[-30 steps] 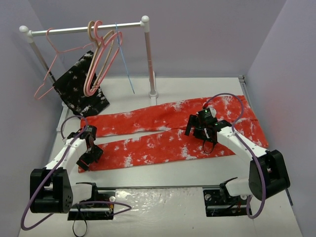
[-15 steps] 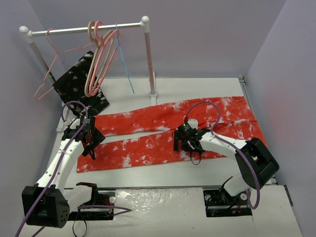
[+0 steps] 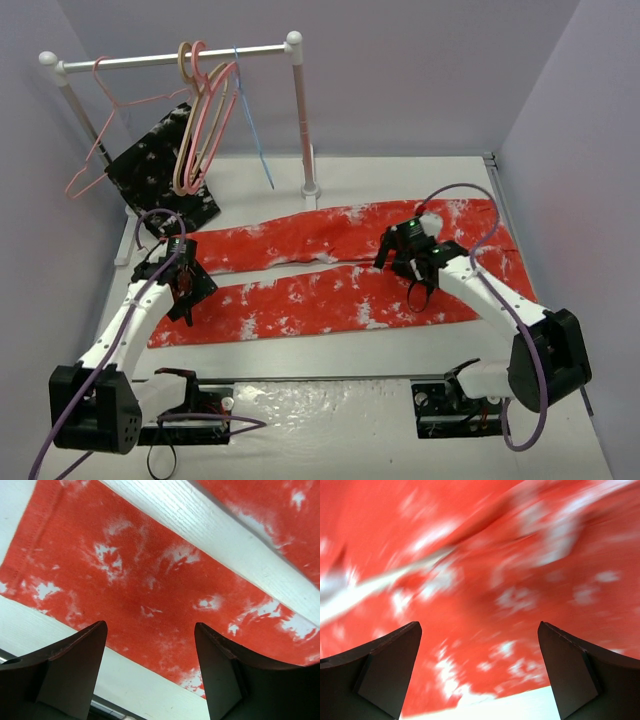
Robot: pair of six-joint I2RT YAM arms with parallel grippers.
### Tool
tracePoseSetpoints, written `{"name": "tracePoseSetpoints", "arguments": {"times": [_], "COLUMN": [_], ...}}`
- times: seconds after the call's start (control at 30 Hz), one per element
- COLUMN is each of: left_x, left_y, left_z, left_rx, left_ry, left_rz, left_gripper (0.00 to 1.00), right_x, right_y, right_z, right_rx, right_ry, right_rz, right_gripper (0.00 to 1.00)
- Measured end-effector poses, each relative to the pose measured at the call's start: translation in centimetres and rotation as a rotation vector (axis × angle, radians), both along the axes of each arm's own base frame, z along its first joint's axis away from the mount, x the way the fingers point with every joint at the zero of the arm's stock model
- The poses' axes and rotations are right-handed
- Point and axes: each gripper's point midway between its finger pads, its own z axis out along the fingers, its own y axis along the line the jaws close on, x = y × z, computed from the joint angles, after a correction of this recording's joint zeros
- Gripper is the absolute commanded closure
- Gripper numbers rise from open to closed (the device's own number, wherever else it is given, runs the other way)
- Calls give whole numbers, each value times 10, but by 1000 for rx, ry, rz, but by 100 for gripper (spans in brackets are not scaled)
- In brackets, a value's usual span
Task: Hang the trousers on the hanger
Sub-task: Fold the trousers
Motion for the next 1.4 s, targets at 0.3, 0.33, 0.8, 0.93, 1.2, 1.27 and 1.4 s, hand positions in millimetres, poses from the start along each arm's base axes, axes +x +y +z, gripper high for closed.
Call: {"name": "tracePoseSetpoints", "arguments": {"times": [0.3,0.33,0.8,0.93,1.2,1.27,1.4], "left_x": [8,9,32,70,133,146,161], "left_y": [-16,-18,-19,-14,5,13,22], "left_z": [-35,-39,-49,3,56,36,-20], "left_rx": [-70,-77,-109,-93,-41,-40,-48], "left_ry": [92,102,137,-29,-222,-180,-52], "left_rz": [-48,-51,-43,-33,25,46,73], "left_gripper": [32,32,32,32,32,32,32], "right_x": [5,0,8,64,149,168,175], "right_y": [-117,-124,-149,-154,-159,-158,-153], "right_z": [-33,-42,-47,20,82,61,-2], "right_rx": [-11,-8,35,24,22,16,11], "right_ry": [88,117,143,-52,-221,-192,-65], "right_rz": [-345,-367,-434,-417,-410,-400,-384], "right_gripper": [1,1,2,2,2,2,2]}}
